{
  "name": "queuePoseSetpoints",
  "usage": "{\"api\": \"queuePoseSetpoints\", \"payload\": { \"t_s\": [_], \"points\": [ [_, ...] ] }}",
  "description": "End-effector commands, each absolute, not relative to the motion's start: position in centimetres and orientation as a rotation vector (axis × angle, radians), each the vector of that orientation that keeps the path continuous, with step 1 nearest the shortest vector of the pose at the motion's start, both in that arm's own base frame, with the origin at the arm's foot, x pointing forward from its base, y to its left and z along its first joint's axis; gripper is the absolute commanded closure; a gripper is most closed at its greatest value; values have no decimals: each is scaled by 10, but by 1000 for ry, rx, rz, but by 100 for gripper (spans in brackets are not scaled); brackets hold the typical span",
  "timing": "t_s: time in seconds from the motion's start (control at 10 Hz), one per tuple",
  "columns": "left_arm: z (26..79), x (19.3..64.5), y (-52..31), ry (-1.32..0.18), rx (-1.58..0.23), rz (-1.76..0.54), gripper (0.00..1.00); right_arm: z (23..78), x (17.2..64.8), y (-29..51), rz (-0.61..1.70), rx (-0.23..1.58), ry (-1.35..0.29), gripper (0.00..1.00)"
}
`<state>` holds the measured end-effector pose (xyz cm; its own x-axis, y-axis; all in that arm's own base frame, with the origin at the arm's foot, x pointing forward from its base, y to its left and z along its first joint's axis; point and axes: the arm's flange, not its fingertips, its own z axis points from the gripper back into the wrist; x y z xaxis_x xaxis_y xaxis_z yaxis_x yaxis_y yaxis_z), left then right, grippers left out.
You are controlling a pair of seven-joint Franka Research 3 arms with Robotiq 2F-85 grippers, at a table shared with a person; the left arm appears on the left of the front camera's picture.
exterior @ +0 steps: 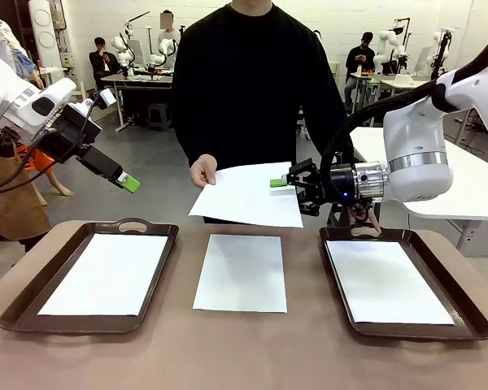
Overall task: Sort the A4 documents.
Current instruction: Receive the A4 Paper.
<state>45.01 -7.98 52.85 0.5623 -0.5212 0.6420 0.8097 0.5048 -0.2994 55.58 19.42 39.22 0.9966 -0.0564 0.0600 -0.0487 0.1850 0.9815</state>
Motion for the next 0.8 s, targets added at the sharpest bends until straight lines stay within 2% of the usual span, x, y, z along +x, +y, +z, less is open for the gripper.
{"api": "queuePoseSetpoints", "payload": {
  "t_s": [0.0,0.2,0.3,0.4,0.5,0.6,0.7],
  "points": [
    [529,449,-80,-516,-634,-849,0,391,561,201,-15,1424,-86,67],
    [529,449,-80,-516,-634,-849,0,391,560,201,-10,1421,-82,70],
    [529,449,-80,-516,-634,-849,0,391,560,201,-3,1417,-79,85],
    [529,449,-80,-516,-634,-849,0,391,561,200,-2,1417,-75,81],
    [529,449,-80,-516,-634,-849,0,391,562,200,0,1415,-74,100],
    [529,449,-80,-516,-634,-849,0,391,563,199,-2,1413,-73,90],
    [529,449,-80,-516,-634,-849,0,391,564,198,-3,1415,-71,100]
  ]
}}
